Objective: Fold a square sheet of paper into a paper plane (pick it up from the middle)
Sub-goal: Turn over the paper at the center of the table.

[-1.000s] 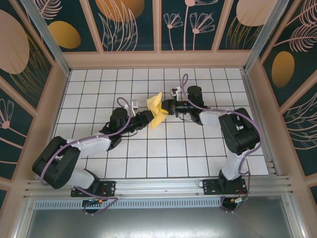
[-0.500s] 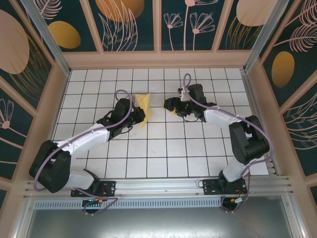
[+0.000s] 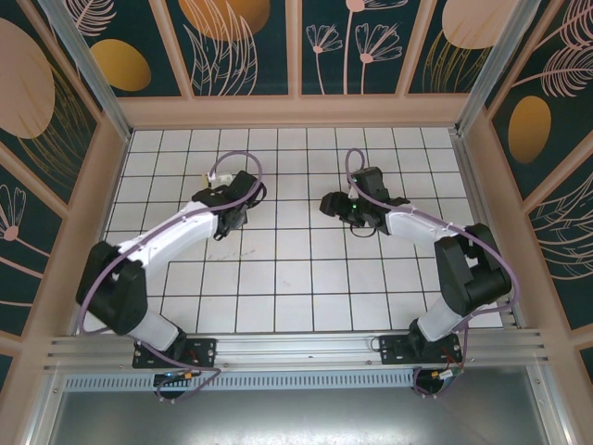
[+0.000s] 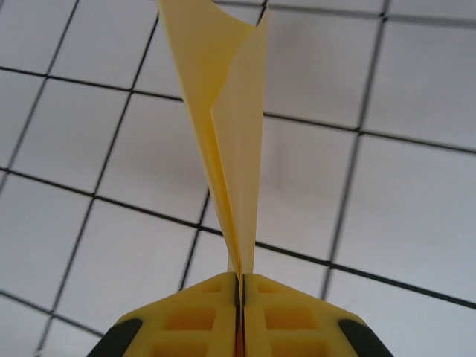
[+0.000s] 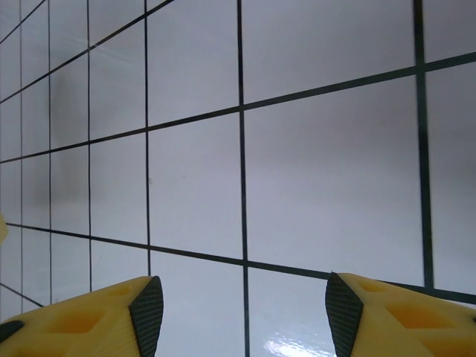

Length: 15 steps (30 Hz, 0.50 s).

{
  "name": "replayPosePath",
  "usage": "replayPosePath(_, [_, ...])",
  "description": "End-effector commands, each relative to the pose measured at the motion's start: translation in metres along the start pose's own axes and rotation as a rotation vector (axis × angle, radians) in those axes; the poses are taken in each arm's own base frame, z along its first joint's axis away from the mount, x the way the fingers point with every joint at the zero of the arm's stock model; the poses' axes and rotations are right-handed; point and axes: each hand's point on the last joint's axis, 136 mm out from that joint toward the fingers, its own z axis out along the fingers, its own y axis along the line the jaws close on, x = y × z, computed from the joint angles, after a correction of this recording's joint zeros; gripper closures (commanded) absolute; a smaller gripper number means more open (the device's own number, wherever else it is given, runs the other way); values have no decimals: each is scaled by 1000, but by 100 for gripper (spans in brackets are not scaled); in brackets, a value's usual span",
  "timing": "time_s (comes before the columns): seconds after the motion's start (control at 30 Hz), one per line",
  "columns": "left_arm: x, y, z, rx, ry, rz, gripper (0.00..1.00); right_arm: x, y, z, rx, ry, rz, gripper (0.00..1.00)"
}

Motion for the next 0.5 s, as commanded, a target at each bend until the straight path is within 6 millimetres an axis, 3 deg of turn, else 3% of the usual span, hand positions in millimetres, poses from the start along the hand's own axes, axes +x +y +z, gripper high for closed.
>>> replayPosePath(0.0, [11, 18, 10, -184, 27, 139, 87, -5, -2, -9, 32, -46, -15, 37])
replayPosePath(0.07, [20, 5, 22, -188, 54, 178, 86, -6, -3, -10, 36, -54, -9, 37])
replayPosePath(0.2, [39, -48, 39, 9, 115, 174, 79, -2, -8, -8, 52, -47, 6, 37])
replayPosePath(0.33, [43, -96, 36, 264, 136, 97, 55, 3, -11, -7, 57, -38, 12, 37])
replayPosePath(0.47, [27, -110, 24, 406, 115, 16, 30, 13, 2, -1, 22, -20, -23, 39])
